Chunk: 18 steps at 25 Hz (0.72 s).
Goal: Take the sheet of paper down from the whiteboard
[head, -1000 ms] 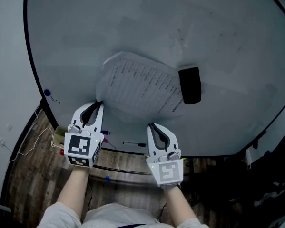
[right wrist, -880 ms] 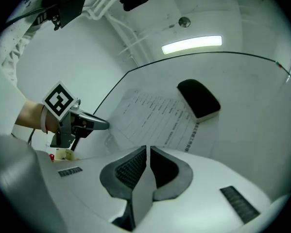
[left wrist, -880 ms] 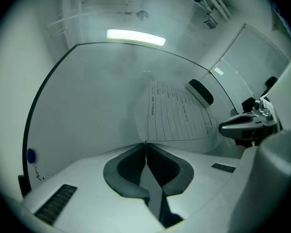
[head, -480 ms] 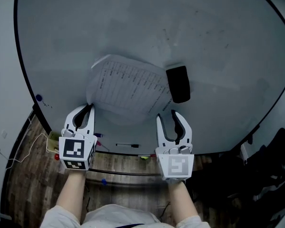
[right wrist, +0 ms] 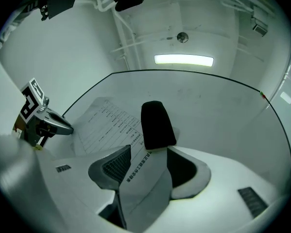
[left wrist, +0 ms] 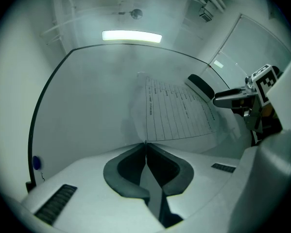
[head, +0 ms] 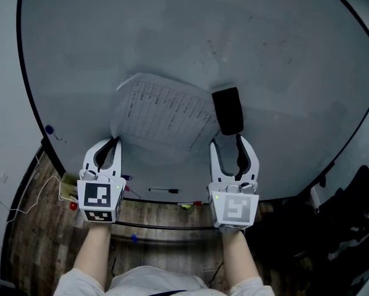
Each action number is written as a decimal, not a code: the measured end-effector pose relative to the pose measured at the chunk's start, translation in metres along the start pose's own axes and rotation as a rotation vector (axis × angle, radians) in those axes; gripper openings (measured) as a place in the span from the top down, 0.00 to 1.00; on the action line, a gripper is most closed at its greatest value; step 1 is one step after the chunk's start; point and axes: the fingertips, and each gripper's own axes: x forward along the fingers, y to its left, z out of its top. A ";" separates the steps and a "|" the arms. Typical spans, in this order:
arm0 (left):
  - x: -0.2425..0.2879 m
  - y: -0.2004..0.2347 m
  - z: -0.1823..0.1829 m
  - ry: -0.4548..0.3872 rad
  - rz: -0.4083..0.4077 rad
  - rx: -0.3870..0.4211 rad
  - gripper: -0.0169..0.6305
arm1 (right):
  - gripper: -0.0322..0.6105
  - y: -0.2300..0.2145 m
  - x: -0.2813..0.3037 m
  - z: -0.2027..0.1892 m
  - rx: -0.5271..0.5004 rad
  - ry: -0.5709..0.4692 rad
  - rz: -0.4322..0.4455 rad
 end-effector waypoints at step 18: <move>-0.002 -0.001 0.001 0.004 0.014 0.030 0.94 | 0.54 -0.010 0.008 0.026 -0.120 -0.020 -0.007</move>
